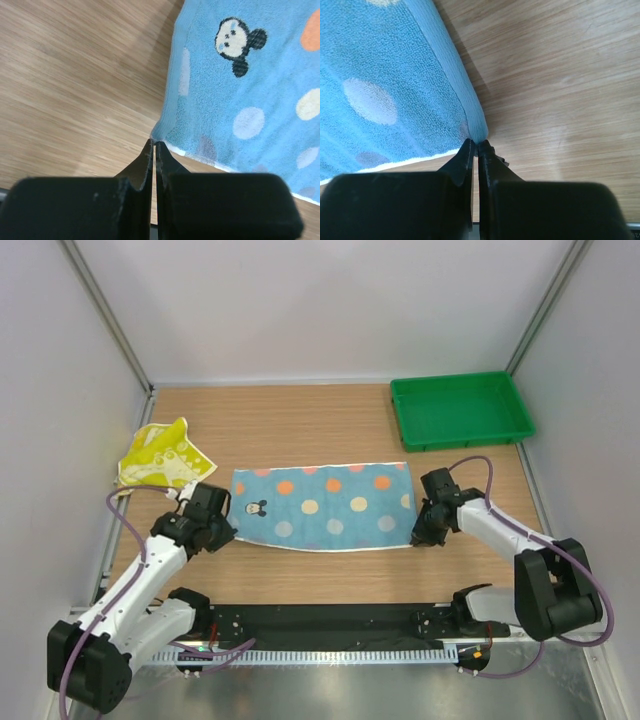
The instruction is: Roll the towels
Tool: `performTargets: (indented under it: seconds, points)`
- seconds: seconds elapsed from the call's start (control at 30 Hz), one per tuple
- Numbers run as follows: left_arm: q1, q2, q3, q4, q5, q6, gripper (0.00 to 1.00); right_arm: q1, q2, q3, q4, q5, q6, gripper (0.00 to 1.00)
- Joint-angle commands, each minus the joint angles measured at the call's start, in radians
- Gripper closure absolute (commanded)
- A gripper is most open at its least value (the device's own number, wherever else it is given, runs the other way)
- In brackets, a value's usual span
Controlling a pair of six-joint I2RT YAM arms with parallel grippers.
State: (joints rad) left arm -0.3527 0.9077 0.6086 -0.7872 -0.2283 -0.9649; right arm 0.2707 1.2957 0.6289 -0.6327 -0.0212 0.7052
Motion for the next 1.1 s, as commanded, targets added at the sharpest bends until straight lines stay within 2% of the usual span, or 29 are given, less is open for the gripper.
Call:
performTargets:
  seconds: [0.0,0.2,0.47,0.67,0.83,1.07]
  points:
    - [0.006,-0.007,0.072,-0.065,-0.034,-0.005,1.00,-0.002,-0.068,0.029,-0.045,0.003,-0.013,0.99]
    - [0.006,-0.072,0.122,-0.153,-0.031,-0.035,1.00,-0.002,-0.198,0.055,-0.153,-0.017,0.008,0.99]
    - [0.003,-0.194,0.102,-0.245,0.067,-0.116,1.00,-0.002,-0.398,0.069,-0.339,-0.005,0.063,0.99]
    - [0.003,-0.271,0.163,-0.323,0.035,-0.109,1.00,-0.002,-0.478,0.106,-0.409,-0.013,0.073,0.99]
    - [0.003,-0.211,0.244,-0.302,0.012,-0.038,1.00,-0.001,-0.380,0.164,-0.369,-0.025,0.036,0.99]
    - [0.007,0.008,0.319,-0.225,0.009,0.048,1.00,-0.004,-0.129,0.322,-0.302,-0.014,-0.045,0.99]
